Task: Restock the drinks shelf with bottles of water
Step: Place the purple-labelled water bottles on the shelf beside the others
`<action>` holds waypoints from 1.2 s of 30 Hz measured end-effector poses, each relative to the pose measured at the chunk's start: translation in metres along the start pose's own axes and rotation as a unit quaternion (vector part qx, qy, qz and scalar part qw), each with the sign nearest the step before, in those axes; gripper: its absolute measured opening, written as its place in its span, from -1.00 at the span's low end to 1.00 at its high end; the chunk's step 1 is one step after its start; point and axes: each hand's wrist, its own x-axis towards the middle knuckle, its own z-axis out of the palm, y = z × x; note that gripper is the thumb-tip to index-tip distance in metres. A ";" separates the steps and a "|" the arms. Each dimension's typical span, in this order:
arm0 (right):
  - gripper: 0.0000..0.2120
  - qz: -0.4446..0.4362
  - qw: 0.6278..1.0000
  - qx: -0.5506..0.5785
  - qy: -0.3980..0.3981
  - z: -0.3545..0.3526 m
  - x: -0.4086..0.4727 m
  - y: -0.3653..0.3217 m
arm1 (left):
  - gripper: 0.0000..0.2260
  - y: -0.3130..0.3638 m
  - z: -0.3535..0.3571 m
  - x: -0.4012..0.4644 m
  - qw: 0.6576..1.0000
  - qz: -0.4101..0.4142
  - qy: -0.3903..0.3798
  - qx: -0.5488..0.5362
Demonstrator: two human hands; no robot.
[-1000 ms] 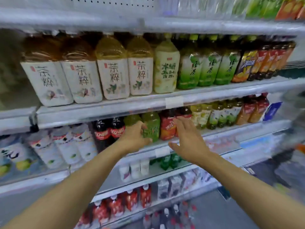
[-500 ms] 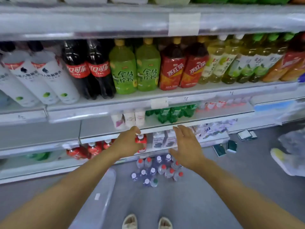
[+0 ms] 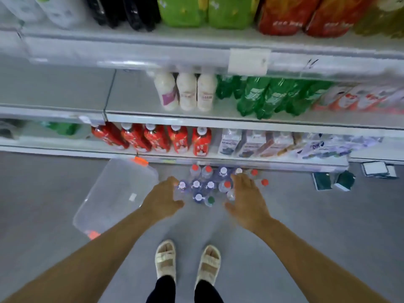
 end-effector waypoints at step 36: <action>-0.44 -0.030 0.967 -0.141 0.211 0.400 0.205 0.084 | -0.53 -0.227 0.245 0.241 1.000 -0.013 -0.005 -0.022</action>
